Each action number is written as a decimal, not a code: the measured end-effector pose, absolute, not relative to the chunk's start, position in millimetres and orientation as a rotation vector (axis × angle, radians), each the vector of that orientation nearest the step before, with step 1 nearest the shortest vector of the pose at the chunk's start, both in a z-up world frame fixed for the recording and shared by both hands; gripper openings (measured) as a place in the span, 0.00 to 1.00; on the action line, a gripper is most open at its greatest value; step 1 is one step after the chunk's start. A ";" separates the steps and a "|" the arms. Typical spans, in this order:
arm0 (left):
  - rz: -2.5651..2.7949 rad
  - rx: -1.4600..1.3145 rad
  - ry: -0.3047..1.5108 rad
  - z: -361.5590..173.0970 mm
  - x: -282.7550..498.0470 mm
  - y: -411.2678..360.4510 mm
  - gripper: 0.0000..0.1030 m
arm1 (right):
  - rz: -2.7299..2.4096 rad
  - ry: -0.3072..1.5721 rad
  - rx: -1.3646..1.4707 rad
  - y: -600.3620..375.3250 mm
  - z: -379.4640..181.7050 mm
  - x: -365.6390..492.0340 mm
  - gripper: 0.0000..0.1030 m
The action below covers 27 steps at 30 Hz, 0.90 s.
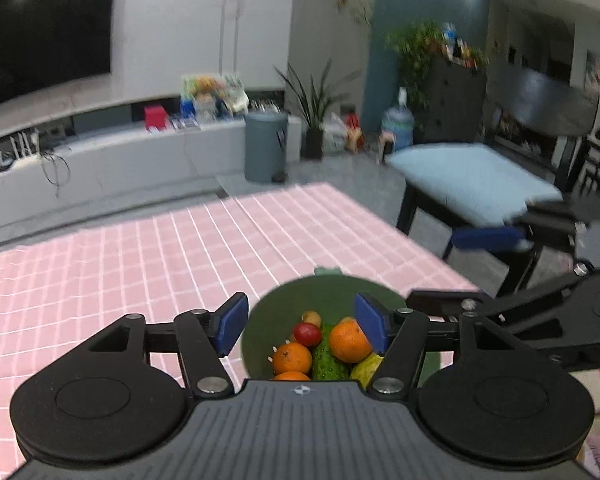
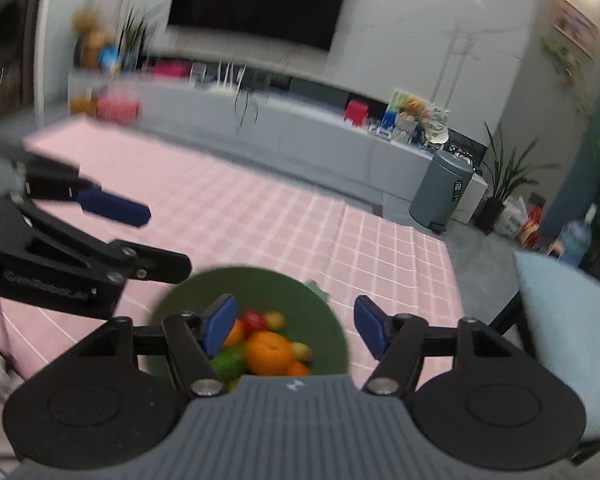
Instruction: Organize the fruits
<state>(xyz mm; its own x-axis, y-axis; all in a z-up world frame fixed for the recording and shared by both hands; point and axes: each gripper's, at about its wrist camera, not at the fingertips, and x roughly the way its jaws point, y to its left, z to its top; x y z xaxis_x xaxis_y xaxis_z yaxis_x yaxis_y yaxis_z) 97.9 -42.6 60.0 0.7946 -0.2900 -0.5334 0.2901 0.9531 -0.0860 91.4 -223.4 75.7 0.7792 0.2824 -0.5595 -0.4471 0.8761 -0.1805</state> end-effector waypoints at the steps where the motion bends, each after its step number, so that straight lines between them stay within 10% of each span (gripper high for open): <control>1: -0.302 -0.007 0.551 63.3 90.6 -40.1 0.74 | 0.401 0.538 -0.277 -224.2 77.6 83.7 0.66; 27: -0.061 0.024 0.573 22.6 23.6 -20.1 0.86 | 0.250 0.486 0.119 -206.9 13.5 -21.0 0.91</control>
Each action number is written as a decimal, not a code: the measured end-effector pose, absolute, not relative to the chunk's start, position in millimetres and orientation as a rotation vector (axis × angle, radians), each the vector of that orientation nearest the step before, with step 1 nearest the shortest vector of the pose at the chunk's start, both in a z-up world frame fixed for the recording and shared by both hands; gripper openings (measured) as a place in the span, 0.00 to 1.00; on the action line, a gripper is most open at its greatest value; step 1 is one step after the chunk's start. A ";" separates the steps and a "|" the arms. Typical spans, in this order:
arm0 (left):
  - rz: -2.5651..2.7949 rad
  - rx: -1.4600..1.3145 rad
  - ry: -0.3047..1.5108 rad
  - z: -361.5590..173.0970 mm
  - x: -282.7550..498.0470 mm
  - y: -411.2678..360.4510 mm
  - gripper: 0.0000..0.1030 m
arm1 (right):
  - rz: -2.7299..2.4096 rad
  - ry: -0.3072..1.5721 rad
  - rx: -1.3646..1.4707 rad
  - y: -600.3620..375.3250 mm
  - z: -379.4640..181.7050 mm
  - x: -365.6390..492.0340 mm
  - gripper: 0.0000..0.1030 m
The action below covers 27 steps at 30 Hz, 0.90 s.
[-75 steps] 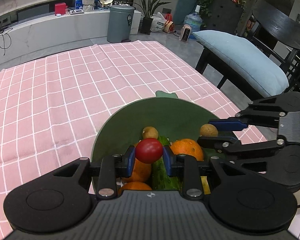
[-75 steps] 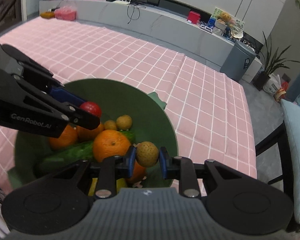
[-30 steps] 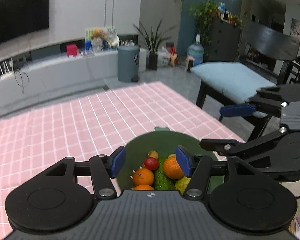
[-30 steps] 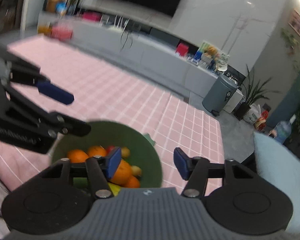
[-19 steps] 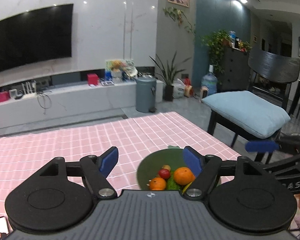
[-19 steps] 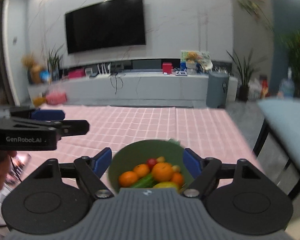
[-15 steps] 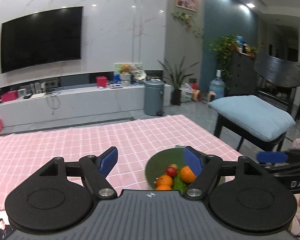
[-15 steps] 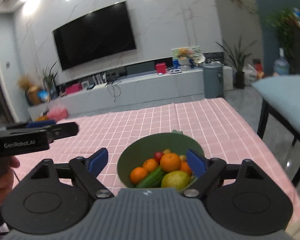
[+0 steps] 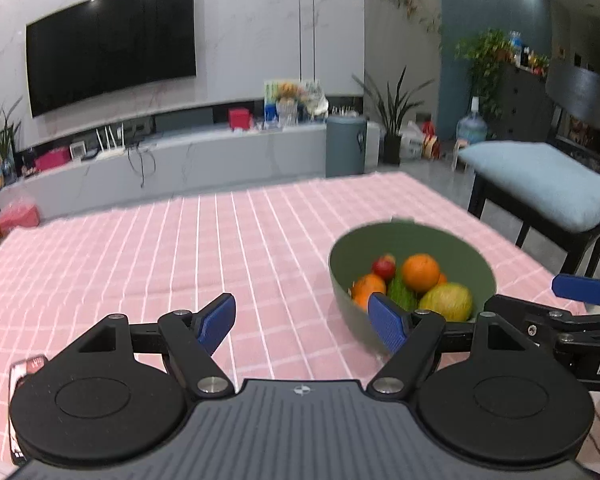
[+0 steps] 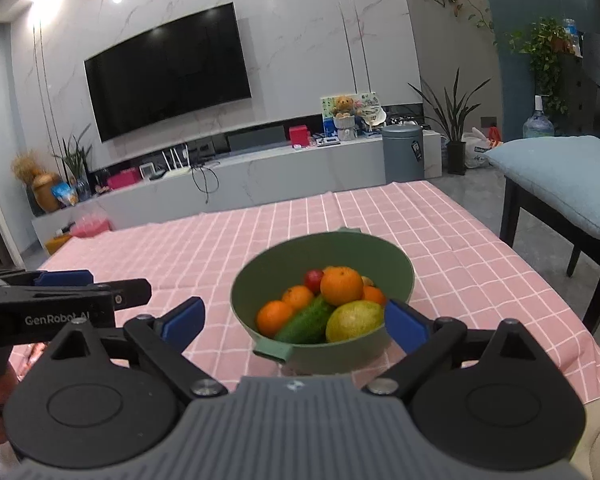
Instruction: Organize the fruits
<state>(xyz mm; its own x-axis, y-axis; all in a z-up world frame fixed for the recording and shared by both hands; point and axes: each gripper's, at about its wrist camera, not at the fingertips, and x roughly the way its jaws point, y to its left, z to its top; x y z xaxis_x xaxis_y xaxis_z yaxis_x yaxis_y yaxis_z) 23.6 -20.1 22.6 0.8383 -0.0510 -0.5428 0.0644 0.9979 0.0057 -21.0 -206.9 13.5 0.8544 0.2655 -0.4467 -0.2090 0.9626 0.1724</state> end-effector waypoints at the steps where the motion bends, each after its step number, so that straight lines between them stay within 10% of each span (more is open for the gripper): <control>1: -0.063 0.022 0.590 18.7 24.0 -19.7 0.86 | 0.248 0.495 0.124 -207.1 11.5 -18.4 0.91; 27: -0.065 -0.028 0.732 -2.8 28.8 -14.6 0.86 | 0.237 0.563 0.125 -206.9 -5.2 -6.9 0.93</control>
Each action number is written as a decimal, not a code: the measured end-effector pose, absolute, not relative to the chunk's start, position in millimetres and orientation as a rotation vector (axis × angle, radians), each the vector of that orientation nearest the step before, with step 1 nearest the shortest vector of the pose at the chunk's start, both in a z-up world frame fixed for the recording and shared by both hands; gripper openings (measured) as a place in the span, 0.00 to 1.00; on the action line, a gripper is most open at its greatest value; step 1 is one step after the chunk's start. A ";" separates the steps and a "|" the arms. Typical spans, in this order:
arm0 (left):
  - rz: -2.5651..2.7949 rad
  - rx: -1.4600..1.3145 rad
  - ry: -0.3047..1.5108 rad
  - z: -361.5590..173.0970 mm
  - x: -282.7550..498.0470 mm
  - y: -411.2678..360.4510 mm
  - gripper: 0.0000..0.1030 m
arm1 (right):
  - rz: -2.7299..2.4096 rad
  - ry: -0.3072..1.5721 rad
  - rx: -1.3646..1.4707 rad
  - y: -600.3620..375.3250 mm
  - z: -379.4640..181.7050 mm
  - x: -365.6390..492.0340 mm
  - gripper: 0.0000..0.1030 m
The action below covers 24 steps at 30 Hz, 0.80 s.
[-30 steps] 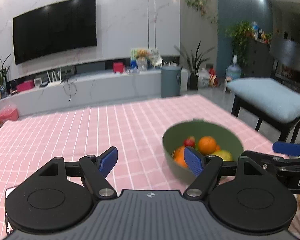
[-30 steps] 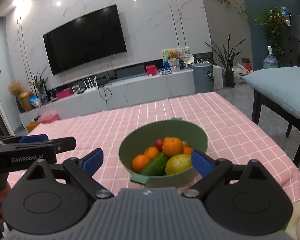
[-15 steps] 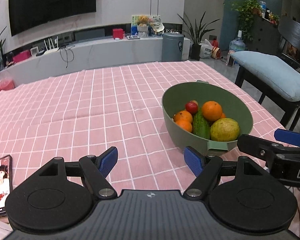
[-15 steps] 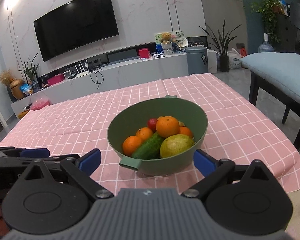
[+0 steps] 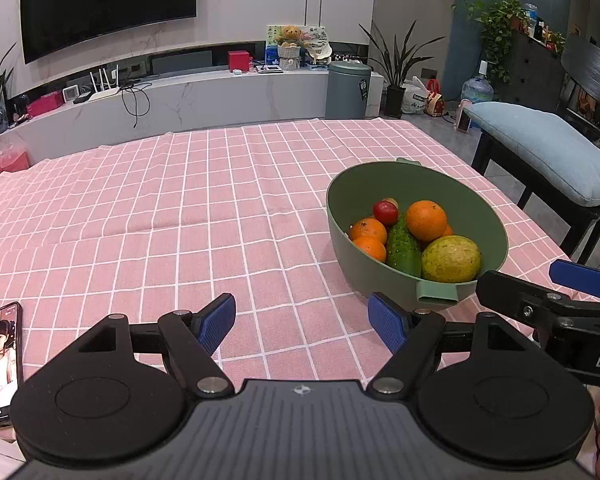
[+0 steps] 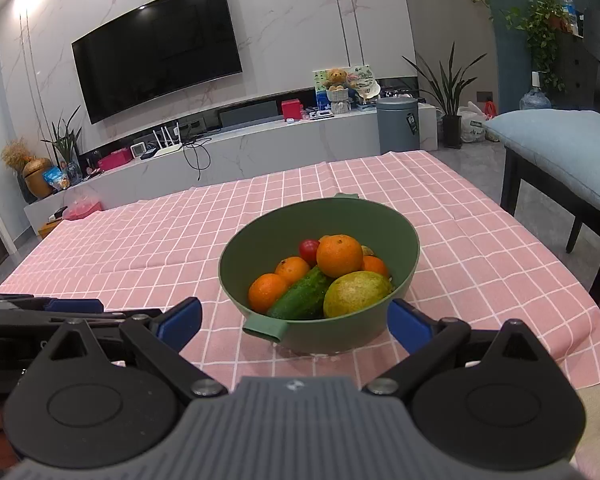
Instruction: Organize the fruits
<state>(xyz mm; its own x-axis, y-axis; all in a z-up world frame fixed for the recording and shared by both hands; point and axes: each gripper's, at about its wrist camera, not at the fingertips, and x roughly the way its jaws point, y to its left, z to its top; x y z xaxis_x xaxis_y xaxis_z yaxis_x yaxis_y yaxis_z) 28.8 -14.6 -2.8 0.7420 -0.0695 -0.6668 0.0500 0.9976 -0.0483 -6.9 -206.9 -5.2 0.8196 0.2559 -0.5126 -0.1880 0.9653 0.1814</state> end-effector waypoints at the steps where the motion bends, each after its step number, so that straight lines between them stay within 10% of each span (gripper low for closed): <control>1: -0.066 -0.028 0.732 -2.8 28.8 -14.6 0.86 | 0.237 0.562 0.124 -206.0 -5.0 -7.2 0.93; 24: -0.066 -0.029 0.739 -2.8 29.8 -13.9 0.86 | 0.238 0.566 0.126 -205.7 -6.0 -7.2 0.93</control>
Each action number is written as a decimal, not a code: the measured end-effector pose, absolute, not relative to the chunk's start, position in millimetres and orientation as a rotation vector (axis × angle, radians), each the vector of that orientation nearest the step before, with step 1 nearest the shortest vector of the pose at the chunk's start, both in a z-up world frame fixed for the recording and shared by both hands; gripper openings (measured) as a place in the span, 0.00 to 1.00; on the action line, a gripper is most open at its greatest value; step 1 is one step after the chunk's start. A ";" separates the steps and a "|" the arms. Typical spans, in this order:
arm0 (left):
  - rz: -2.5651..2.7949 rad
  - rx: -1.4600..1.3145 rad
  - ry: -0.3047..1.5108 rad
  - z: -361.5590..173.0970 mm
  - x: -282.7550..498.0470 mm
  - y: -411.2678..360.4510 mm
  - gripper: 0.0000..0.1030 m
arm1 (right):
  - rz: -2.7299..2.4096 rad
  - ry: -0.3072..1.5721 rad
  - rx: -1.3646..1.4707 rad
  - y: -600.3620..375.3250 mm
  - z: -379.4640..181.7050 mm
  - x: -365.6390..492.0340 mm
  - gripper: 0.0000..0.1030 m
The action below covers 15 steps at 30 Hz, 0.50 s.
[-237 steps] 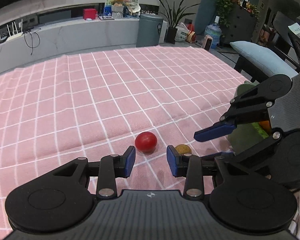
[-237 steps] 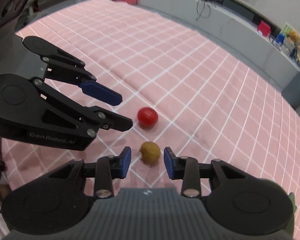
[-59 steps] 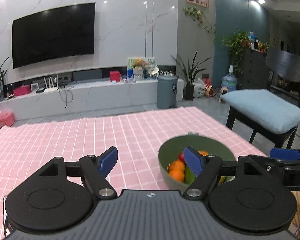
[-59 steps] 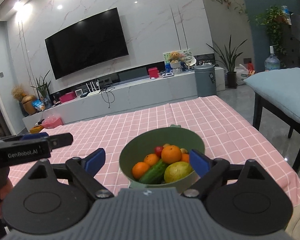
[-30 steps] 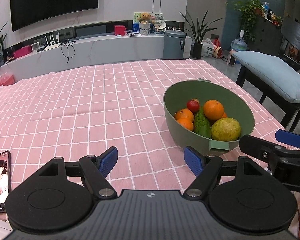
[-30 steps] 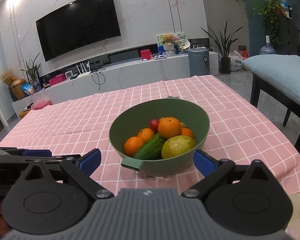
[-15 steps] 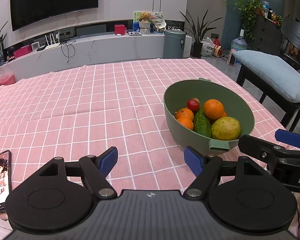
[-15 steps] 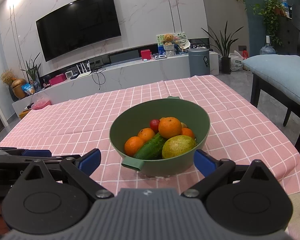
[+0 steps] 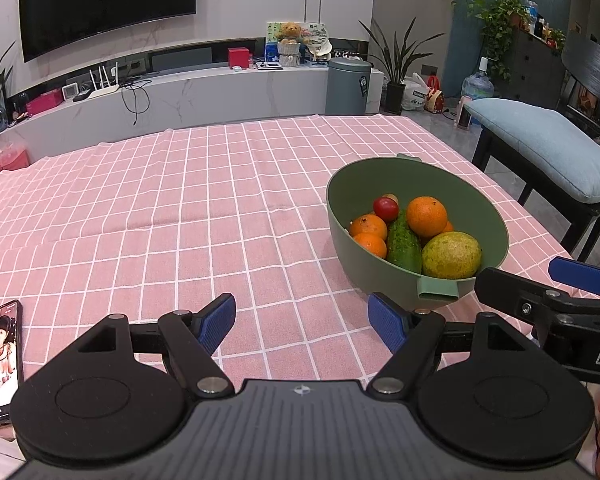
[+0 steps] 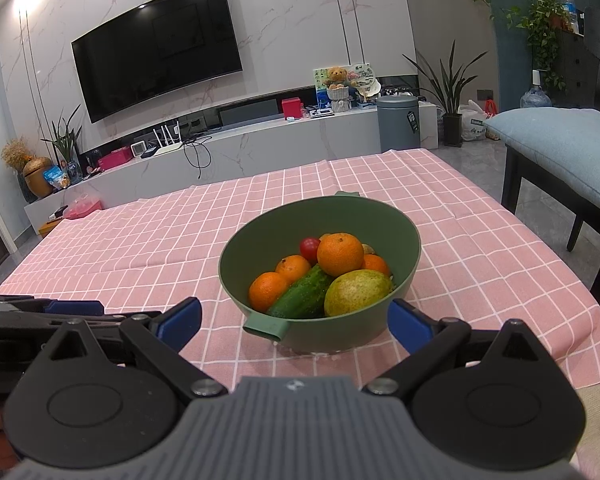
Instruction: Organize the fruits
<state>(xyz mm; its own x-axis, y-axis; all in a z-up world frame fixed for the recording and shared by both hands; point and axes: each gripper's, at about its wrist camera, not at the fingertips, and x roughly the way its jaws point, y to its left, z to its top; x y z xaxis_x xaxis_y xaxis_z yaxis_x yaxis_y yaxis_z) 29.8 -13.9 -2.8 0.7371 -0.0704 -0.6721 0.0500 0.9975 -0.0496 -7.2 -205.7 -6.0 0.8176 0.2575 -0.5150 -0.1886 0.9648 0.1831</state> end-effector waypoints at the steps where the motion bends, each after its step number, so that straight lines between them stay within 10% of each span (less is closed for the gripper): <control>1: -0.066 -0.029 0.739 -2.8 29.8 -14.0 0.86 | 0.238 0.566 0.127 -205.9 -6.0 -7.3 0.93; 15: -0.068 -0.027 0.743 -4.7 30.6 -14.7 0.86 | 0.238 0.566 0.126 -205.1 -5.6 -7.6 0.93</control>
